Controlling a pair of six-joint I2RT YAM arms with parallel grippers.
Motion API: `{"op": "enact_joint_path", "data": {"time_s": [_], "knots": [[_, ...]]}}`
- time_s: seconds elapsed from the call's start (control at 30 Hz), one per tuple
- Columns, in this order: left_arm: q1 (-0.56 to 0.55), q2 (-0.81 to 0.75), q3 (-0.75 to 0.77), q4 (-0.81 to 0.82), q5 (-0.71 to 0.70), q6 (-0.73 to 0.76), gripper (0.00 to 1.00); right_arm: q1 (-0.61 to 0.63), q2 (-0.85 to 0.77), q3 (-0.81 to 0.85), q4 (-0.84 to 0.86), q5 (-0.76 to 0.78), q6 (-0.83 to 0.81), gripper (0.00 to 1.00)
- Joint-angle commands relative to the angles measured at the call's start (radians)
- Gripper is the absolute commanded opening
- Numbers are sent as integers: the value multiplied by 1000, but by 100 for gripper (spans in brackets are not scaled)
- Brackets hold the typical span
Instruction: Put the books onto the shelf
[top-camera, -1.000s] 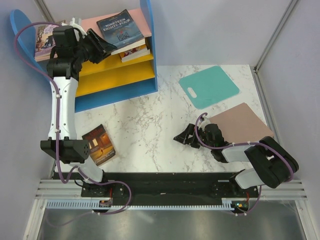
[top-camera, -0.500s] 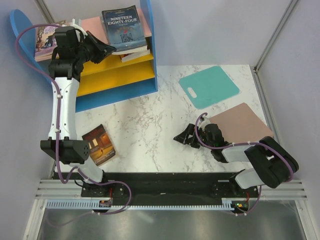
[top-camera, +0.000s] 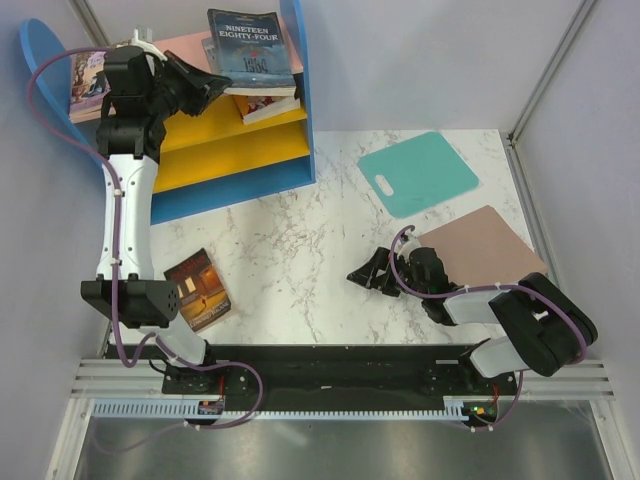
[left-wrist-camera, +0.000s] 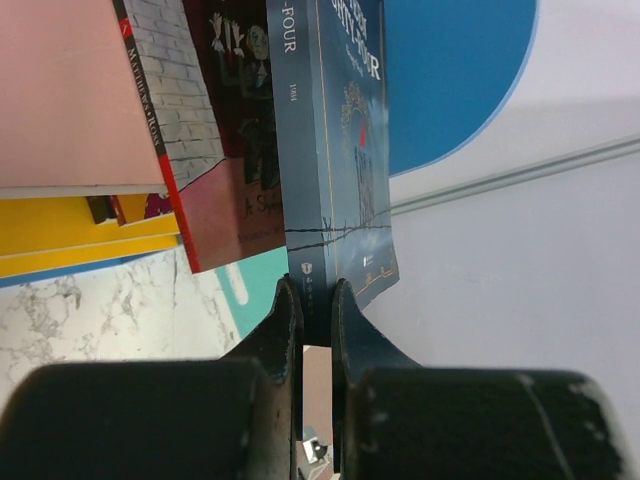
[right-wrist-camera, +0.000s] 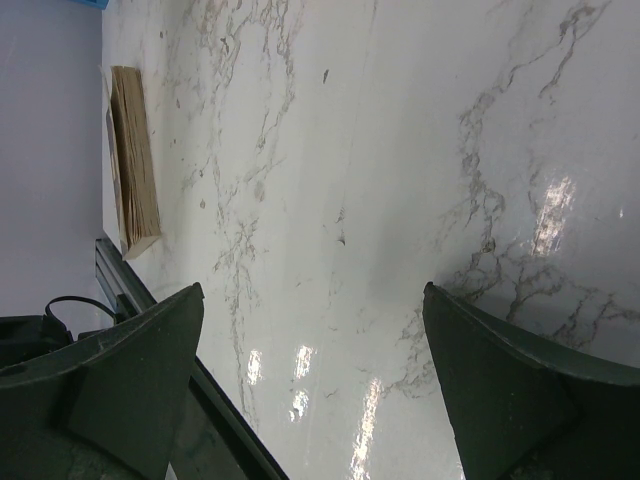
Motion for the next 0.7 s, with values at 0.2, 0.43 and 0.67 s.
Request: {"op": "enact_joint_path", "data": {"time_s": [0.2, 0.43, 0.67], "knots": [[65, -42, -74, 345, 61, -198, 2, 4, 18, -1, -6, -15, -8, 98], [88, -23, -131, 430, 104, -255, 2, 4, 21, -1, -2, -18, -8, 98], [90, -31, -178, 471, 112, -280, 2, 4, 27, 2, 2, -18, -7, 98]]}}
